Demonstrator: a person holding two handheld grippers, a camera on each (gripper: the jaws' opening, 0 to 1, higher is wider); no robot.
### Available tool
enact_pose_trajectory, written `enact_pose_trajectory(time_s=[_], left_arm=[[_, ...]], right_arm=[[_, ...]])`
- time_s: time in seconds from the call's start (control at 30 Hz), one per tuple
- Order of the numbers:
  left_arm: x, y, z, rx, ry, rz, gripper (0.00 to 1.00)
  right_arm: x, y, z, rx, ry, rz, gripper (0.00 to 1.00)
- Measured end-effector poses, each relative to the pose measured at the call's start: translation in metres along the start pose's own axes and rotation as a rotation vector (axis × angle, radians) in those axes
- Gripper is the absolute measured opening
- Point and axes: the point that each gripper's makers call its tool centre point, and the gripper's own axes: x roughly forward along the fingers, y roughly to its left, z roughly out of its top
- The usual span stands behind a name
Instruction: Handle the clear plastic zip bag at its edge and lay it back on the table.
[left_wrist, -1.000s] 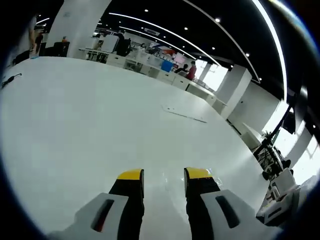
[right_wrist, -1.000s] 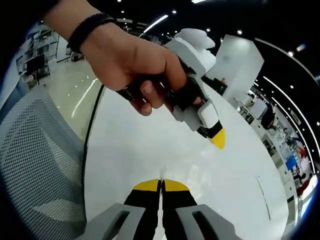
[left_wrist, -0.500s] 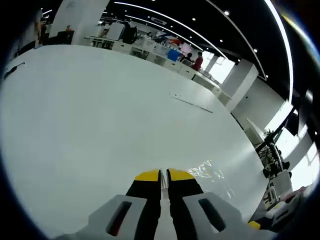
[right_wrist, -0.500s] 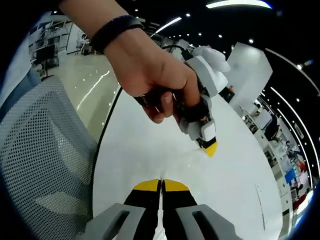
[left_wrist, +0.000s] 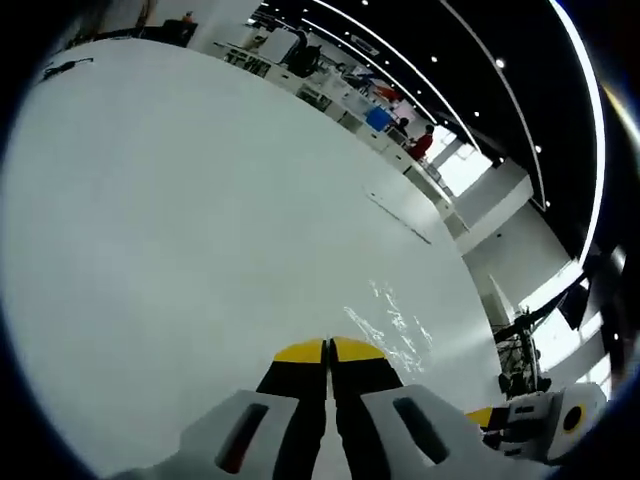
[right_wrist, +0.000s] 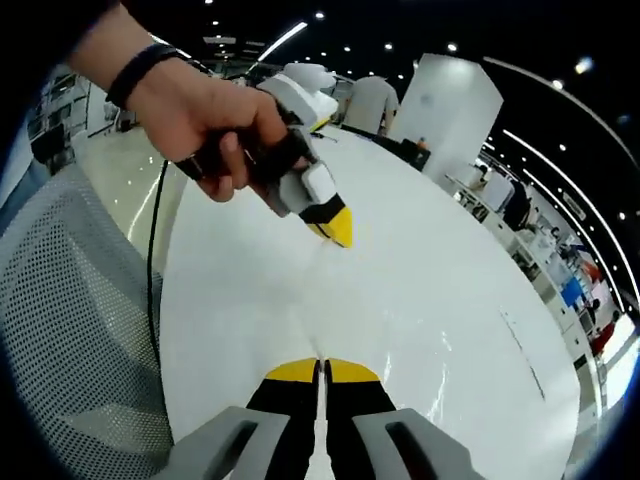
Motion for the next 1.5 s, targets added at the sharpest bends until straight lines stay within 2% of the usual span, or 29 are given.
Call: enact_pose_trajectory(time_s=[0.13, 0.23, 0.33, 0.4, 0.5, 0.67, 0.87, 0.97, 1.17, 1.3, 1.43, 1.5], left_arm=[[-0.006, 0.002, -0.006, -0.023, 0.004, -0.008, 0.0], [-0.006, 0.005, -0.01, -0.048, -0.001, -0.011, 0.0], [-0.012, 0.004, -0.021, -0.056, 0.0, 0.002, 0.0], [-0.015, 0.0, -0.029, -0.069, -0.001, 0.013, 0.0], [-0.014, 0.001, -0.026, -0.097, -0.016, 0.021, 0.0], [-0.012, -0.004, -0.019, -0.103, -0.039, 0.022, 0.0], [-0.007, -0.006, -0.013, -0.104, -0.052, 0.022, 0.0], [-0.008, -0.01, -0.011, -0.105, -0.06, 0.023, 0.0], [-0.01, -0.018, -0.01, -0.141, -0.088, 0.016, 0.0], [-0.008, -0.019, -0.004, -0.152, -0.102, -0.001, 0.0], [-0.009, -0.02, -0.007, -0.164, -0.098, -0.005, 0.0], [-0.009, -0.019, -0.008, -0.189, -0.099, -0.01, 0.0]], right_arm=[[0.001, -0.014, -0.01, 0.071, 0.013, -0.024, 0.0], [0.005, -0.018, -0.017, 0.088, 0.028, -0.027, 0.0], [0.003, -0.016, -0.021, 0.146, 0.03, -0.019, 0.0], [0.001, -0.018, -0.021, 0.202, 0.009, -0.016, 0.0], [-0.001, -0.017, -0.023, 0.234, -0.001, 0.006, 0.09], [-0.006, -0.016, -0.011, 0.293, -0.049, 0.038, 0.29], [-0.006, -0.018, 0.008, 0.355, -0.115, 0.061, 0.36], [-0.004, -0.012, 0.017, 0.362, -0.134, 0.088, 0.38], [0.002, 0.005, 0.036, 0.318, -0.137, 0.11, 0.4], [0.006, 0.014, 0.047, 0.261, -0.132, 0.098, 0.4], [0.011, 0.021, 0.053, 0.247, -0.121, 0.084, 0.39], [0.014, 0.023, 0.053, 0.236, -0.093, 0.055, 0.37]])
